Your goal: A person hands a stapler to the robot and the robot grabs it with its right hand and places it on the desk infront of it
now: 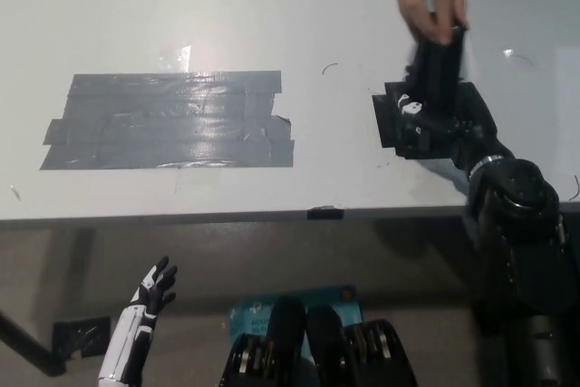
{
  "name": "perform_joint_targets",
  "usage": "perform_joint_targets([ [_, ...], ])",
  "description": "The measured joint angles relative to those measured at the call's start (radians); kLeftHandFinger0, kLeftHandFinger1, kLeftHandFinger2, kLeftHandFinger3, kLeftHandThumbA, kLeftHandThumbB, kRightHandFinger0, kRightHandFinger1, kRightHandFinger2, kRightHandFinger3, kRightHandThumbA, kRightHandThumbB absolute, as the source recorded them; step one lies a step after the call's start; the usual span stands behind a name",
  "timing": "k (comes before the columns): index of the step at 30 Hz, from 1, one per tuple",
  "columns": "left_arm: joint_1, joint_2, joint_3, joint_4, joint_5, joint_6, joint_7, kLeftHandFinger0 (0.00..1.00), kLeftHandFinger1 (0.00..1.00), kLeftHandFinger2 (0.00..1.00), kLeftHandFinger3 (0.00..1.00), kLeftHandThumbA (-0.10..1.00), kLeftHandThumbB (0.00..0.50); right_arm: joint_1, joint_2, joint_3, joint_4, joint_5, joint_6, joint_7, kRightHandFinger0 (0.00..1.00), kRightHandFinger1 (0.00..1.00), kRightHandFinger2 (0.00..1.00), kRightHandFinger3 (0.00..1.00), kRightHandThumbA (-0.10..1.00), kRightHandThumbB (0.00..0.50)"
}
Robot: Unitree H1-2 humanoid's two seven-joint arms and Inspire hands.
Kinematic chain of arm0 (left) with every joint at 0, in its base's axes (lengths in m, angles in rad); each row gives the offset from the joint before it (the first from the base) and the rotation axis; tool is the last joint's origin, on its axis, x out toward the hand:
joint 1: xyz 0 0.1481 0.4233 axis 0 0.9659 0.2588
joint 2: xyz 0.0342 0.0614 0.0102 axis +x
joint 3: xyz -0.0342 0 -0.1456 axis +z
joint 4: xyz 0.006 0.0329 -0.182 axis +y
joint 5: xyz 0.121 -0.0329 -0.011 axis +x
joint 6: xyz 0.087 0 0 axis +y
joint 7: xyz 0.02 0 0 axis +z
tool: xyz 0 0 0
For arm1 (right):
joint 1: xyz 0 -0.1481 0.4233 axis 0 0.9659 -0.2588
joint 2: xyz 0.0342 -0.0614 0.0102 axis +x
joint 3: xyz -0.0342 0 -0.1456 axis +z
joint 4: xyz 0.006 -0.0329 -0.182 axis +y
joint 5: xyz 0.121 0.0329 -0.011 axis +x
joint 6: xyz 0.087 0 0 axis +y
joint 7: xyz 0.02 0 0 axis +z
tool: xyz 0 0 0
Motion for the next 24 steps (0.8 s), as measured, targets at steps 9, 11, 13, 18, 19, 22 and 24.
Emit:
perform_joint_targets([
  [9, -0.003, 0.001, 0.0, 0.0, 0.0, 0.0, 0.0, 0.9, 1.0, 1.0, 1.0, 1.0, 0.456, 0.01, 0.004, -0.006, -0.035, 0.021, 0.027, -0.006, 0.16, 0.69, 1.0, 0.99, -0.1, 0.184],
  [11, -0.004, 0.001, 0.0, 0.0, -0.001, 0.0, 0.0, 0.89, 1.0, 1.0, 1.0, 1.0, 0.456, 0.013, 0.004, -0.006, -0.042, 0.026, 0.03, -0.006, 0.17, 0.7, 1.0, 0.99, -0.1, 0.183],
  [13, -0.006, 0.001, 0.0, 0.0, -0.002, 0.0, -0.001, 0.88, 1.0, 1.0, 1.0, 1.0, 0.459, 0.018, 0.004, -0.005, -0.051, 0.03, 0.033, -0.005, 0.18, 0.7, 1.0, 0.99, -0.1, 0.179],
  [18, -0.004, 0.001, 0.0, 0.001, -0.003, 0.0, -0.01, 0.87, 1.0, 1.0, 1.0, 1.0, 0.462, 0.033, -0.004, 0.019, -0.068, 0.031, 0.037, 0.0, 0.21, 0.73, 1.0, 1.0, -0.1, 0.171],
  [19, -0.004, 0.001, 0.0, 0.001, -0.003, 0.0, -0.011, 0.86, 1.0, 1.0, 1.0, 1.0, 0.461, 0.034, -0.009, 0.031, -0.069, 0.03, 0.038, 0.003, 0.23, 0.74, 1.0, 1.0, -0.1, 0.167],
  [22, -0.004, 0.0, 0.0, 0.001, -0.003, 0.0, -0.012, 0.86, 1.0, 1.0, 1.0, 1.0, 0.469, 0.033, -0.041, 0.083, -0.073, 0.024, 0.04, 0.019, 0.34, 0.76, 1.0, 1.0, -0.08, 0.142],
  [24, -0.004, 0.0, 0.0, 0.001, -0.003, 0.0, -0.013, 0.86, 1.0, 1.0, 1.0, 1.0, 0.471, 0.032, -0.066, 0.124, -0.076, 0.013, 0.041, 0.032, 0.29, 0.74, 1.0, 1.0, -0.02, 0.151],
])
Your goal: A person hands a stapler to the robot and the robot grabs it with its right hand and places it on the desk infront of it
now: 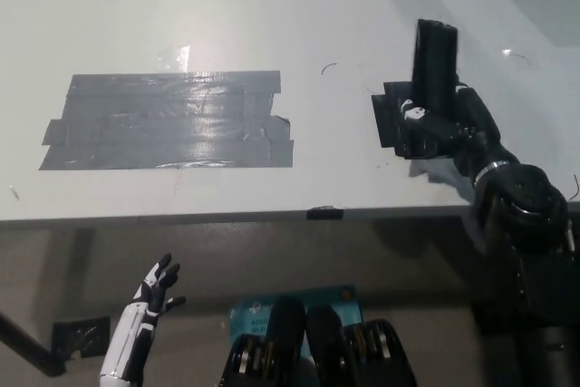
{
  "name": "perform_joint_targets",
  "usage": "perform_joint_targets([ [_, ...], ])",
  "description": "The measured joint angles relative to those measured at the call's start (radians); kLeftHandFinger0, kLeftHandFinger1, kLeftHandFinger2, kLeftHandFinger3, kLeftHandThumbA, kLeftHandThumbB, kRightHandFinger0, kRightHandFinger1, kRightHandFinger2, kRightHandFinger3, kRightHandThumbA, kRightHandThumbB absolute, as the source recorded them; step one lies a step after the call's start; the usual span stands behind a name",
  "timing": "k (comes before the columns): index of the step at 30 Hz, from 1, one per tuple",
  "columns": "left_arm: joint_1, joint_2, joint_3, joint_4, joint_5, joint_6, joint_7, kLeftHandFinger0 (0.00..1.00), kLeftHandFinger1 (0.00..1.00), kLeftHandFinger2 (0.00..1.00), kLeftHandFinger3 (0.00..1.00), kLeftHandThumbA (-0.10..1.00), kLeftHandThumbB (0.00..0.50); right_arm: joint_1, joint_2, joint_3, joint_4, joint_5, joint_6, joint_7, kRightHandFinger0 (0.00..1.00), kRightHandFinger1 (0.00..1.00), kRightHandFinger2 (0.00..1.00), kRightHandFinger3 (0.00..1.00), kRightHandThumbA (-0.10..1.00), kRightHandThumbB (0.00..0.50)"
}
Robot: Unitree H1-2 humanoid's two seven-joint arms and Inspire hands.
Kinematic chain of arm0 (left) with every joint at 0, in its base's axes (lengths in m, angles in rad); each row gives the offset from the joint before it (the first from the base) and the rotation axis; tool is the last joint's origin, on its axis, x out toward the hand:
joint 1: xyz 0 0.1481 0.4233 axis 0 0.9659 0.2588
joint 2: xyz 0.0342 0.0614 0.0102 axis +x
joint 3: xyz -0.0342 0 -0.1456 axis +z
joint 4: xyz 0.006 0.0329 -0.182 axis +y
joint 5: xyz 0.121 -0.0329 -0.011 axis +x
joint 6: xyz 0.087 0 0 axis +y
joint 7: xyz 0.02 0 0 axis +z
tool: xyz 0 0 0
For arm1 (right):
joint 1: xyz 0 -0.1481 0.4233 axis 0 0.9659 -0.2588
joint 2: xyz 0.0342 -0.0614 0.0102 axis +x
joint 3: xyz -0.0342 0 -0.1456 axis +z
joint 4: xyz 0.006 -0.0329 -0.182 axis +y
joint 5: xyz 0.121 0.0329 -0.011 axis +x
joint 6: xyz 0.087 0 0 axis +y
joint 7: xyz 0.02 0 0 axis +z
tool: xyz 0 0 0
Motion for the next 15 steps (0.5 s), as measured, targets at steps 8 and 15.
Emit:
perform_joint_targets([
  [8, 0.001, 0.0, 0.0, 0.002, 0.0, 0.0, -0.004, 0.83, 0.98, 0.97, 1.0, 1.0, 0.468, -0.071, -0.133, 0.264, 0.022, -0.112, 0.006, 0.097, 0.27, 0.58, 0.78, 0.82, 0.0, 0.168],
  [15, 0.005, -0.005, -0.002, 0.007, -0.001, 0.0, -0.01, 0.82, 0.98, 0.95, 1.0, 1.0, 0.452, -0.135, -0.16, 0.434, 0.105, -0.187, -0.008, 0.159, 0.18, 0.61, 0.88, 0.87, -0.02, 0.204],
])
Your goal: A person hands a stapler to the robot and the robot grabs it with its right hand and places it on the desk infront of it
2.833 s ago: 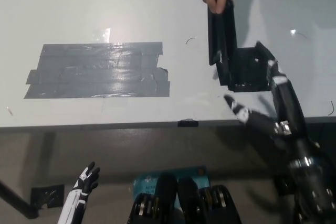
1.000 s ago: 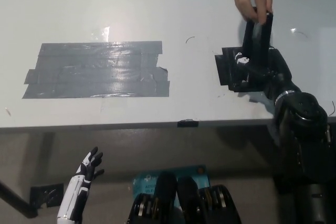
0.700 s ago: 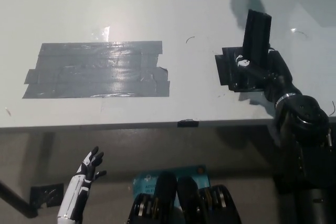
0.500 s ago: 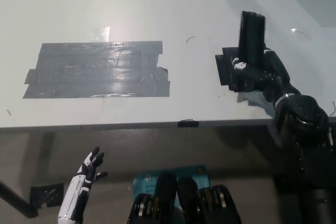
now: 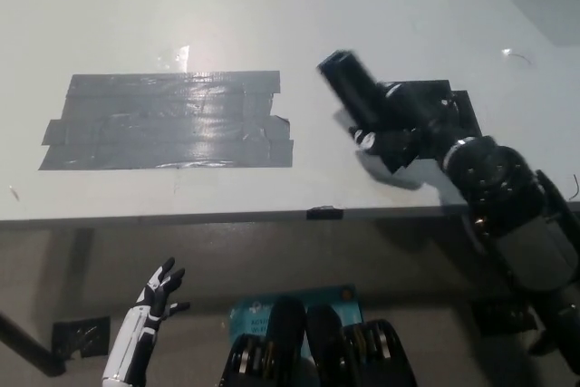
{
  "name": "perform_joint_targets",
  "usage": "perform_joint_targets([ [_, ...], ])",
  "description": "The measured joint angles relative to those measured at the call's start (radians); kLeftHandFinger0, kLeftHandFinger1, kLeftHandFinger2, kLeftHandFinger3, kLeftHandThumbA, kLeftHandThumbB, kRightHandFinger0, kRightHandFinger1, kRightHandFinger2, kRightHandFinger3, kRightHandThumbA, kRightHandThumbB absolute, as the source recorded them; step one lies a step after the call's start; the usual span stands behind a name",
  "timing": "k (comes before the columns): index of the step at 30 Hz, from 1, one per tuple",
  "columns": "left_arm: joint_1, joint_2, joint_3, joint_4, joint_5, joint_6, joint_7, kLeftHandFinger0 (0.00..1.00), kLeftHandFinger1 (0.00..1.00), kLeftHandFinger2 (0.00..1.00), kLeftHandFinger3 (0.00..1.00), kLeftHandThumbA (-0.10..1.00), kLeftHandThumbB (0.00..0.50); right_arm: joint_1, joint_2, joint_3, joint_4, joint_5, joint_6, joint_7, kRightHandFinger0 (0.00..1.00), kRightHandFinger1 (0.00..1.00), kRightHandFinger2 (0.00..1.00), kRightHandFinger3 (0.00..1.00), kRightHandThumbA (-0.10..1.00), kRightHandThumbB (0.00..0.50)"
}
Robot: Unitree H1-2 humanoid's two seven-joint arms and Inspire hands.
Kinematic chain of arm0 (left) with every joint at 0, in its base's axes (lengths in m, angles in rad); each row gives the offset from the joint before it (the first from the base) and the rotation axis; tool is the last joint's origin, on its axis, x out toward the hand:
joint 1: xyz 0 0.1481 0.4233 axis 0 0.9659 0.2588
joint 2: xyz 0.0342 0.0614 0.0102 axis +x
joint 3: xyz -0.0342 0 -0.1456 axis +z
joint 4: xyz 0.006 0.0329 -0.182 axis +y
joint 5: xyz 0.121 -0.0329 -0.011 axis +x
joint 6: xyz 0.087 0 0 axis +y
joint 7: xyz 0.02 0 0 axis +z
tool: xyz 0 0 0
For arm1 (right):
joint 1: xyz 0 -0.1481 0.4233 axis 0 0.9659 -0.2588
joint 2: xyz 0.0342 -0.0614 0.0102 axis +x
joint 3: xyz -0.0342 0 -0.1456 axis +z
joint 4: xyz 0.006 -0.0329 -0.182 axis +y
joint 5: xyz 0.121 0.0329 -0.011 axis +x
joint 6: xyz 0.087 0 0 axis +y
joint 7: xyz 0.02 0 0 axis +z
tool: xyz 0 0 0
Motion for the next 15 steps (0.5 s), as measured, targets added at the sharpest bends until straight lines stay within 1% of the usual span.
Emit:
perform_joint_targets([
  [1, 0.0, 0.0, 0.0, 0.0, 0.0, 0.0, 0.0, 0.82, 0.98, 0.95, 1.0, 1.0, 0.452, -0.005, 0.0, 0.02, 0.016, -0.011, -0.011, 0.007, 0.19, 0.63, 0.91, 0.88, -0.02, 0.197],
  [2, 0.001, 0.0, 0.0, 0.0, 0.0, 0.0, 0.0, 0.82, 0.97, 0.95, 1.0, 1.0, 0.453, -0.007, 0.0, 0.033, 0.025, -0.016, -0.017, 0.011, 0.22, 0.68, 0.94, 0.9, 0.0, 0.204],
  [3, 0.002, 0.0, 0.001, 0.0, 0.0, 0.0, 0.0, 0.82, 0.96, 0.94, 1.0, 1.0, 0.451, -0.009, 0.0, 0.055, 0.042, -0.029, -0.029, 0.02, 0.26, 0.69, 0.94, 0.88, 0.03, 0.204],
  [4, 0.003, 0.0, 0.001, 0.0, 0.0, 0.0, 0.0, 0.82, 0.96, 0.94, 1.0, 1.0, 0.462, -0.009, 0.0, 0.068, 0.05, -0.037, -0.037, 0.025, 0.27, 0.71, 0.95, 0.88, 0.03, 0.194],
  [5, 0.005, 0.0, 0.001, 0.0, 0.0, 0.0, 0.0, 0.81, 0.95, 0.93, 1.0, 1.0, 0.467, -0.009, -0.001, 0.08, 0.057, -0.046, -0.05, 0.027, 0.29, 0.72, 0.95, 0.85, 0.03, 0.191],
  [6, 0.007, 0.0, 0.001, 0.0, 0.0, 0.0, 0.0, 0.81, 0.95, 0.93, 1.0, 1.0, 0.473, -0.012, -0.003, 0.096, 0.065, -0.061, -0.068, 0.027, 0.29, 0.72, 0.95, 0.85, 0.03, 0.191],
  [9, 0.007, 0.0, 0.001, 0.0, 0.0, 0.0, 0.0, 0.8, 0.95, 0.92, 1.0, 1.0, 0.439, -0.031, -0.008, 0.123, 0.111, -0.093, -0.116, 0.028, 0.31, 0.75, 1.0, 0.89, -0.01, 0.191],
  [11, 0.006, 0.0, 0.001, 0.0, 0.0, 0.0, 0.0, 0.8, 0.95, 0.92, 0.99, 1.0, 0.431, -0.049, -0.008, 0.135, 0.15, -0.11, -0.143, 0.027, 0.33, 0.76, 1.0, 0.9, -0.02, 0.191],
  [13, 0.006, 0.0, 0.001, 0.001, 0.0, 0.0, -0.001, 0.81, 0.95, 0.92, 0.97, 1.0, 0.453, -0.065, -0.007, 0.143, 0.181, -0.124, -0.169, 0.027, 0.33, 0.77, 1.0, 0.89, -0.02, 0.193],
  [15, 0.006, 0.001, 0.001, 0.001, 0.0, 0.0, -0.002, 0.8, 0.95, 0.91, 0.94, 1.0, 0.447, -0.077, -0.007, 0.147, 0.21, -0.134, -0.193, 0.026, 0.34, 0.77, 1.0, 0.9, -0.01, 0.193],
])
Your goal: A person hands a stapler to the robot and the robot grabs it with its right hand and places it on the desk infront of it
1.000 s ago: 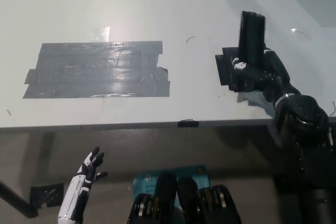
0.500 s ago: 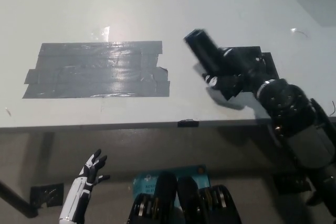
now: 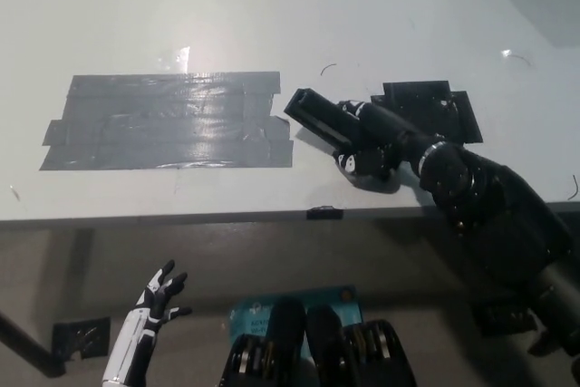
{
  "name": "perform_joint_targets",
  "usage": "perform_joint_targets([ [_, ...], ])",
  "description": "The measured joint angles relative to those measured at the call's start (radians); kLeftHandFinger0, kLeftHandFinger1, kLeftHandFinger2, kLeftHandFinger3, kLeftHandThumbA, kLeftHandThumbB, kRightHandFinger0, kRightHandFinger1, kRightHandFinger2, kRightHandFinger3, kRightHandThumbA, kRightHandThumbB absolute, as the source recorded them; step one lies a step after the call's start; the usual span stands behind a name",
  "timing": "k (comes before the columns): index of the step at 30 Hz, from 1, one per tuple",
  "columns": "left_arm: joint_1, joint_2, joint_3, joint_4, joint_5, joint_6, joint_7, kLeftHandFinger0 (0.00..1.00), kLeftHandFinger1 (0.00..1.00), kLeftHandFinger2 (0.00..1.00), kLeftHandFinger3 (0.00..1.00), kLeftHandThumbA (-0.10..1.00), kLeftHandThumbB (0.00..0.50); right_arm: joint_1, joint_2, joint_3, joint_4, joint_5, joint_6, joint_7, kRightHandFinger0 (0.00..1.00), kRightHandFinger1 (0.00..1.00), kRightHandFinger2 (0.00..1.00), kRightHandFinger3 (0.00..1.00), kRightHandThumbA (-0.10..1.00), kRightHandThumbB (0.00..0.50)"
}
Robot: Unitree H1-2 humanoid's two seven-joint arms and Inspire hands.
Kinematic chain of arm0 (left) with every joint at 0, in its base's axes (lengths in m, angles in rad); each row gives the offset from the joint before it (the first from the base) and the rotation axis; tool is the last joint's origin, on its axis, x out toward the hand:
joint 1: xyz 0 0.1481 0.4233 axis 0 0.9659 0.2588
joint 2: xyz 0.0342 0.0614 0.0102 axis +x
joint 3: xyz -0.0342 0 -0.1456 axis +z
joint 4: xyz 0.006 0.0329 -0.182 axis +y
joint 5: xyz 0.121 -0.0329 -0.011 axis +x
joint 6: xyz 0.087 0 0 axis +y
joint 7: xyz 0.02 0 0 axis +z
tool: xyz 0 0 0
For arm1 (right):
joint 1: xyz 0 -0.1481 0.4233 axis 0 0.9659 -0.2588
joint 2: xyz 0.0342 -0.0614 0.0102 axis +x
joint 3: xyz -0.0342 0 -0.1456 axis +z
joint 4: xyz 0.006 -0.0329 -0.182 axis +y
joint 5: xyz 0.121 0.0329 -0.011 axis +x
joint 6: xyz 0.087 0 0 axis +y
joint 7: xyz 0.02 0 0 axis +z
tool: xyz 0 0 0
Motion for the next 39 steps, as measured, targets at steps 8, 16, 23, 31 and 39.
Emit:
perform_joint_targets([
  [8, -0.006, 0.002, 0.0, 0.0, -0.001, 0.0, -0.007, 0.81, 0.96, 0.91, 0.92, 1.0, 0.454, -0.018, -0.001, 0.001, 0.043, -0.032, -0.057, 0.005, 1.0, 1.0, 1.0, 1.0, 0.55, 0.475],
  [16, -0.015, 0.002, 0.0, -0.001, -0.002, 0.001, -0.008, 0.78, 0.93, 0.89, 0.91, 1.0, 0.46, -0.018, -0.023, 0.007, -0.001, -0.052, -0.046, 0.086, 1.0, 1.0, 1.0, 1.0, 0.7, 0.5],
  [23, -0.019, 0.003, 0.001, -0.001, -0.002, 0.001, -0.008, 0.77, 0.92, 0.89, 0.92, 1.0, 0.458, -0.026, -0.035, 0.006, -0.005, -0.054, -0.05, 0.139, 1.0, 1.0, 1.0, 1.0, 0.67, 0.5],
  [31, -0.02, 0.005, 0.003, -0.002, -0.008, 0.001, -0.01, 0.77, 0.92, 0.89, 0.92, 1.0, 0.453, -0.023, -0.044, -0.04, -0.012, -0.053, -0.07, 0.148, 1.0, 1.0, 1.0, 1.0, 0.8, 0.5],
  [39, -0.022, 0.005, 0.005, -0.003, -0.013, 0.001, -0.01, 0.78, 0.92, 0.88, 0.92, 1.0, 0.455, -0.024, -0.064, -0.181, -0.124, -0.021, -0.071, 0.151, 1.0, 1.0, 1.0, 1.0, 0.92, 0.5],
])
